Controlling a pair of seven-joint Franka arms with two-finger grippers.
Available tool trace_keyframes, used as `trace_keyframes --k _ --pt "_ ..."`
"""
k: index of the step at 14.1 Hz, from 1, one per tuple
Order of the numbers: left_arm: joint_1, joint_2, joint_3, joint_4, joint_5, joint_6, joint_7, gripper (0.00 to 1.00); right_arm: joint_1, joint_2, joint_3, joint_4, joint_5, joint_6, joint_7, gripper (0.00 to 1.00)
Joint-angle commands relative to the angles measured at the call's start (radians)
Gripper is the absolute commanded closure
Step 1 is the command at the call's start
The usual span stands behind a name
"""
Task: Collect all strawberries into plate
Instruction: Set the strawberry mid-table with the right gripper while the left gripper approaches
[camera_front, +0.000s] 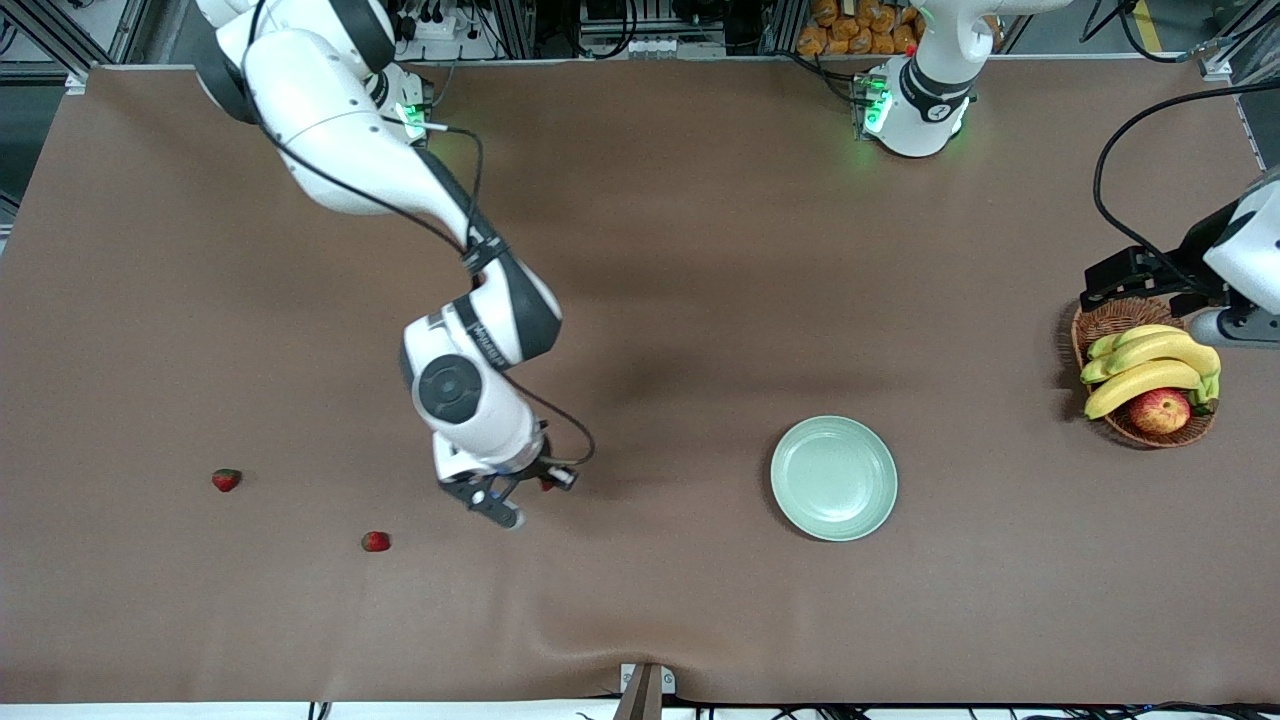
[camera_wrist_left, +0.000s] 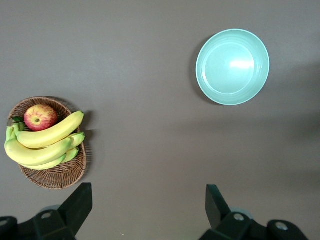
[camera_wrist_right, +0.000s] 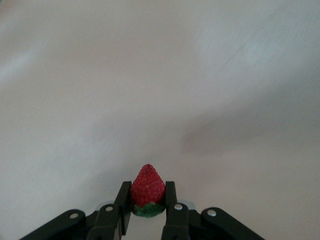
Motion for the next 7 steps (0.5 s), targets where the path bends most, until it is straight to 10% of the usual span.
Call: trace_keyframes --k 1,7 --pt "-0.023 0.025 0.001 0.009 -0.043 -0.014 -0.012 0.00 0.066 0.000 -0.009 -0.011 -0.005 0.021 0.106 1.00" --pt "-0.061 0.077 -0.001 0.011 -0.070 -0.014 -0.017 0.00 0.221 0.019 -0.017 -0.012 -0.014 0.029 0.335 1.00"
